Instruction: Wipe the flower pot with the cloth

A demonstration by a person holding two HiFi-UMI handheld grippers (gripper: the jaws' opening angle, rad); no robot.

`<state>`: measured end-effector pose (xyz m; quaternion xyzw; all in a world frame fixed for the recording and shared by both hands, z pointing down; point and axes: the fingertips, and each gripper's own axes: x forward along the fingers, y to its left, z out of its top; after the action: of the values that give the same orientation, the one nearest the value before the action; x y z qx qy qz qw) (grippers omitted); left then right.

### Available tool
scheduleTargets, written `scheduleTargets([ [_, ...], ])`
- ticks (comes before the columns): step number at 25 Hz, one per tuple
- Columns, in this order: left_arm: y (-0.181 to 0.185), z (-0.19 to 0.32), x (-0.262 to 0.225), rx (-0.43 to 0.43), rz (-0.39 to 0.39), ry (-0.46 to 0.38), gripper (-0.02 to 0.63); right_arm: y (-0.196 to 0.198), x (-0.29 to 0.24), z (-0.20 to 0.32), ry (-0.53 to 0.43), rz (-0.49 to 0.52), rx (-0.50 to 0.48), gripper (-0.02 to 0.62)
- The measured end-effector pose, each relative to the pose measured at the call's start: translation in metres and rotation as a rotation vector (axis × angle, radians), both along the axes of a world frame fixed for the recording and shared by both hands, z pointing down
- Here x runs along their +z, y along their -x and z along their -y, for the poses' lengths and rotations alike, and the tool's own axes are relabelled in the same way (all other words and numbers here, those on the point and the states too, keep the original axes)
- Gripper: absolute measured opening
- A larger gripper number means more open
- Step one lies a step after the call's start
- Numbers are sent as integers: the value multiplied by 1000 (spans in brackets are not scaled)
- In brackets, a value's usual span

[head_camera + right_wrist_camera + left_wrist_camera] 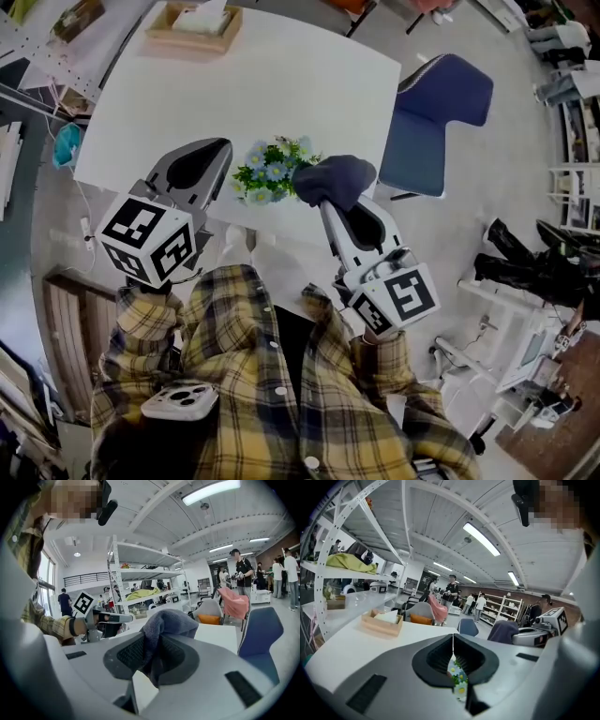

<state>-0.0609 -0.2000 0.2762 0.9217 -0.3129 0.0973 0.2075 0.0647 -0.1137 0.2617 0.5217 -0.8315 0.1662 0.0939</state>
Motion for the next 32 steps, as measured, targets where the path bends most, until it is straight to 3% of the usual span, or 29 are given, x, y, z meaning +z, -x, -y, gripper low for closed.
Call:
scheduleTargets([
  [3,3,11,26,38,47,41,8,10,9,-6,33,8,-10,63],
  [11,-12,13,104,237,167,180,14,25,56,-31,148,43,-16,63],
  [13,-15,13,121,271,186,223,58,26,65,-36,167,48,-10,63],
  [18,-22,12,144,342,210,284,85,31,79,-46,200,59,1,63],
  [24,-31,7,163,417,182,368,121,33,107,-64,279,83,13,63],
  [32,-45,14,175,465,219,367,121,49,150,-85,401,153,-21,63],
])
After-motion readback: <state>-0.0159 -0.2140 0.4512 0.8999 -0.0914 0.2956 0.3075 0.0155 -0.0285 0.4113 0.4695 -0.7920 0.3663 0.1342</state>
